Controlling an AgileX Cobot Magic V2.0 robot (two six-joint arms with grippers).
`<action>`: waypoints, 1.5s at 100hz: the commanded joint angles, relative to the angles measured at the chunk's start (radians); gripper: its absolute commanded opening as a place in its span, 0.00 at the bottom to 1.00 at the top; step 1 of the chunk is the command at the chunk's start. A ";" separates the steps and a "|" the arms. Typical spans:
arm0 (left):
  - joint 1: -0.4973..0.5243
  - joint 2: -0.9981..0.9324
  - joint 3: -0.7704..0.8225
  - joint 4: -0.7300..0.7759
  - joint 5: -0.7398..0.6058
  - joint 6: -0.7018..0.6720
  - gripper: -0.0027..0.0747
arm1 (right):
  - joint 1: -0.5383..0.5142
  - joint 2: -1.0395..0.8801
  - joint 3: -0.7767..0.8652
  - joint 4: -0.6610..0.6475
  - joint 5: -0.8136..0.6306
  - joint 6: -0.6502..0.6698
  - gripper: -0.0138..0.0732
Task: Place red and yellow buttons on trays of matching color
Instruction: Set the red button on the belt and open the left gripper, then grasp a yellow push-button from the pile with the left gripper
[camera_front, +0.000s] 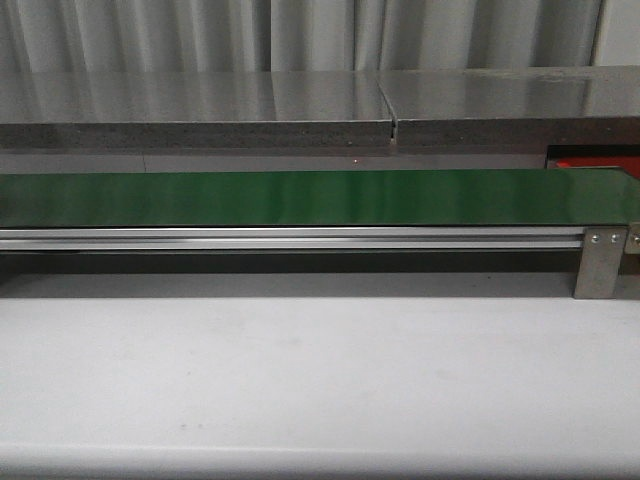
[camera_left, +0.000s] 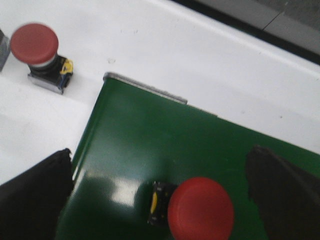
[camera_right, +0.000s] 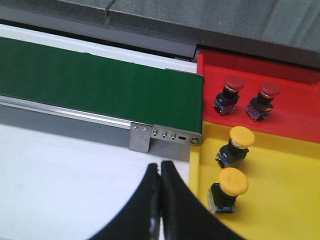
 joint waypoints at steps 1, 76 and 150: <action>0.014 -0.073 -0.068 0.000 -0.035 0.007 0.89 | 0.000 0.007 -0.025 0.008 -0.072 0.000 0.02; 0.305 0.198 -0.165 0.035 -0.037 0.099 0.89 | 0.000 0.007 -0.025 0.008 -0.072 0.000 0.02; 0.305 0.448 -0.446 0.039 -0.028 0.103 0.89 | 0.000 0.007 -0.025 0.008 -0.072 0.000 0.02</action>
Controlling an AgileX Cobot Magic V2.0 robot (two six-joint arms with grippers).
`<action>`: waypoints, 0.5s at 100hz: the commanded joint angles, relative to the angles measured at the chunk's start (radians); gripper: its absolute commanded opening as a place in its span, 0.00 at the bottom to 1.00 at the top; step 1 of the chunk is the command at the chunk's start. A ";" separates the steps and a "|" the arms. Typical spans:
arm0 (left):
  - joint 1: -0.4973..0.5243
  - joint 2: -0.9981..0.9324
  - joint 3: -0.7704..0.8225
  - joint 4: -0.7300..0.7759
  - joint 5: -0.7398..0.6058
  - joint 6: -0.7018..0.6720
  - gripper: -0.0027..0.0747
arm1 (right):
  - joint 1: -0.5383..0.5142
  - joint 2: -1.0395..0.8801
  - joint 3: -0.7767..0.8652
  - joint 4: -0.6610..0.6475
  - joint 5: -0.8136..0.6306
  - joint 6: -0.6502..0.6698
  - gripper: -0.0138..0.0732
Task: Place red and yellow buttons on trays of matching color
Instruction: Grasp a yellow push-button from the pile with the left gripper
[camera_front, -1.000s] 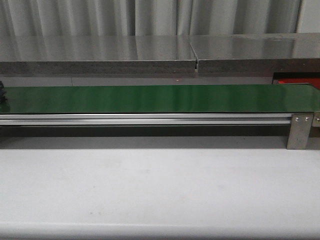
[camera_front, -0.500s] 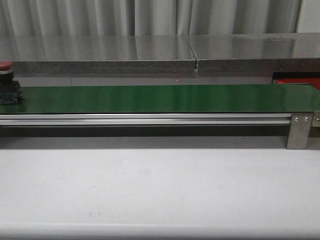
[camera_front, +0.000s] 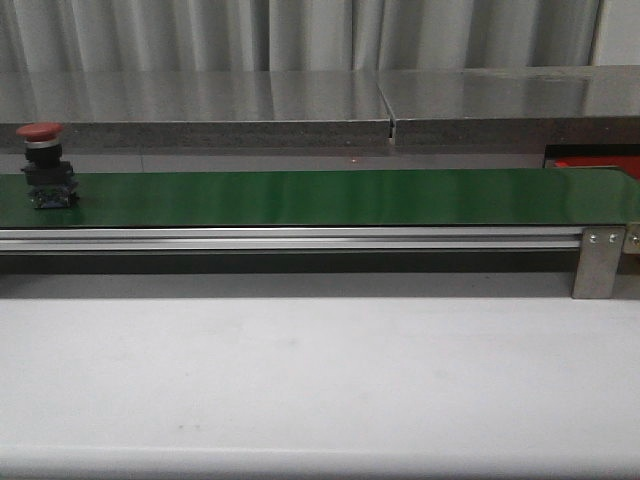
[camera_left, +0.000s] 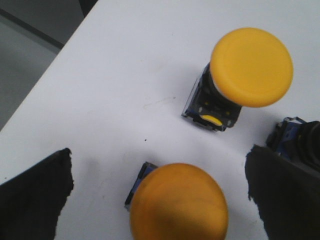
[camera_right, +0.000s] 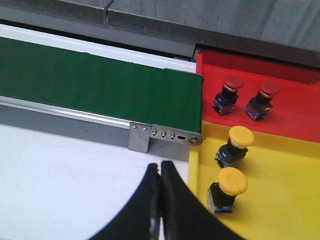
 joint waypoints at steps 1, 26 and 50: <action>0.003 -0.060 -0.038 -0.017 -0.035 0.000 0.88 | 0.000 0.007 -0.025 0.008 -0.072 0.000 0.02; 0.003 -0.058 -0.038 -0.017 -0.035 0.000 0.53 | 0.000 0.007 -0.025 0.008 -0.072 0.000 0.02; 0.003 -0.065 -0.044 -0.029 -0.006 0.000 0.07 | 0.000 0.007 -0.025 0.008 -0.072 0.000 0.02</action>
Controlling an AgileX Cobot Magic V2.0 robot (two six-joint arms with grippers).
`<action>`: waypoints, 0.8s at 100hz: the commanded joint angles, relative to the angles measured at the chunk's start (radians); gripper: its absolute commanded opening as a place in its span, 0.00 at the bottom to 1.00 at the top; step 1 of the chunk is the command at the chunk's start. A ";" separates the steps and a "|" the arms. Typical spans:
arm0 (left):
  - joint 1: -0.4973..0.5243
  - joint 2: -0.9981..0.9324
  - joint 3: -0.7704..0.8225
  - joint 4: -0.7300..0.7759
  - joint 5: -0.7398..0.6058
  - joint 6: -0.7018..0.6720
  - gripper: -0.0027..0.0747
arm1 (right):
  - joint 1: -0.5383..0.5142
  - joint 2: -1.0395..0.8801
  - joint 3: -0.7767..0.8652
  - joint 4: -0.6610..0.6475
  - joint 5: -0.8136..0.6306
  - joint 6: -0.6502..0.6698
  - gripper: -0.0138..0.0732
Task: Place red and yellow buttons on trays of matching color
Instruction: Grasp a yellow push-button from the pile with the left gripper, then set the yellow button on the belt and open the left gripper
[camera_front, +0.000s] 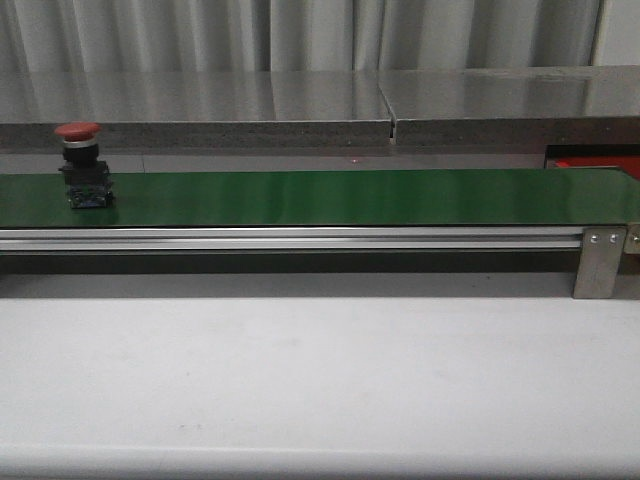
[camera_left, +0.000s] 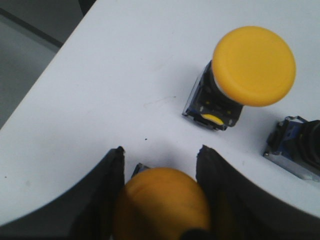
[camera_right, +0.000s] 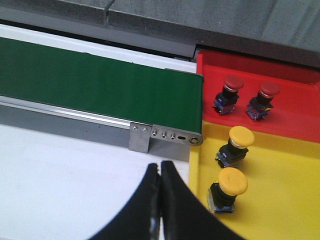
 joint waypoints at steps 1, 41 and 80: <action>0.003 -0.070 -0.041 -0.026 -0.015 -0.002 0.05 | 0.000 0.007 -0.025 0.008 -0.072 0.000 0.02; -0.010 -0.291 -0.041 -0.121 0.089 -0.002 0.01 | 0.000 0.007 -0.025 0.008 -0.072 0.000 0.02; -0.182 -0.396 0.024 -0.123 0.144 -0.002 0.01 | 0.000 0.007 -0.025 0.008 -0.072 0.000 0.02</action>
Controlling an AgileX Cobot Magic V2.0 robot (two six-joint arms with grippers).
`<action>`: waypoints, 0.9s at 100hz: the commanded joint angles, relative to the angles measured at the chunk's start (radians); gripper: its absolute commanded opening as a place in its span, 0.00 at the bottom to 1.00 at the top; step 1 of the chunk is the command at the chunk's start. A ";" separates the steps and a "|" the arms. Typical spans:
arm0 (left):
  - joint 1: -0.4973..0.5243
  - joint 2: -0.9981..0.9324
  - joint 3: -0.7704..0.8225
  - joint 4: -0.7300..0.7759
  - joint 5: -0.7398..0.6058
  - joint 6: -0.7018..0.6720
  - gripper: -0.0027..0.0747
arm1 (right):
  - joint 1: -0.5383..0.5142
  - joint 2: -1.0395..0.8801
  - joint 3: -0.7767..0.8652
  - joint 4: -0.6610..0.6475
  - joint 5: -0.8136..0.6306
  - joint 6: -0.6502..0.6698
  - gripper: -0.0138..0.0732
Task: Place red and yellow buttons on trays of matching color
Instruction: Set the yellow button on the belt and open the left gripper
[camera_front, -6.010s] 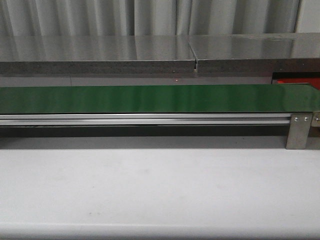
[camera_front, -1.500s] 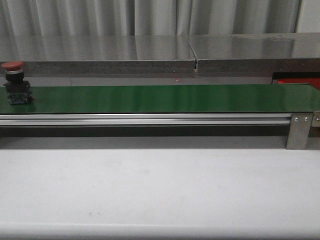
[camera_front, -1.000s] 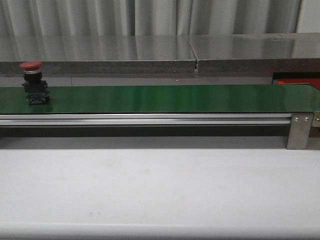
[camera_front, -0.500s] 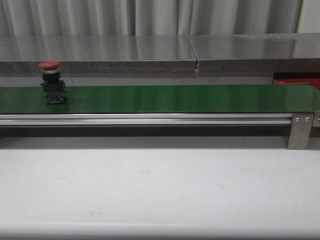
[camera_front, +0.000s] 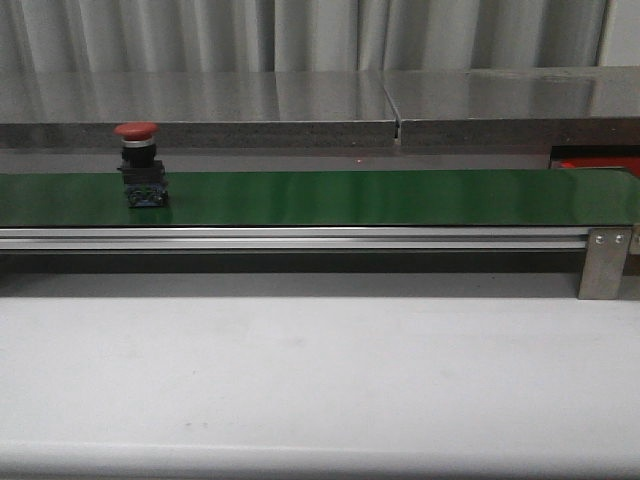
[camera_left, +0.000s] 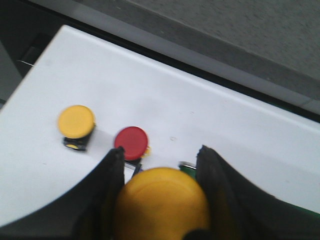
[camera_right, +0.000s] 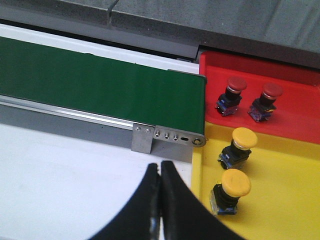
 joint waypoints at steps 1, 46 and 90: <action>-0.043 -0.064 0.008 -0.034 -0.034 -0.002 0.01 | 0.000 0.007 -0.025 0.008 -0.072 0.000 0.02; -0.147 -0.064 0.203 -0.010 -0.148 -0.004 0.01 | 0.000 0.007 -0.025 0.008 -0.072 0.000 0.02; -0.151 -0.064 0.265 -0.015 -0.172 -0.002 0.19 | 0.000 0.007 -0.025 0.008 -0.072 0.000 0.02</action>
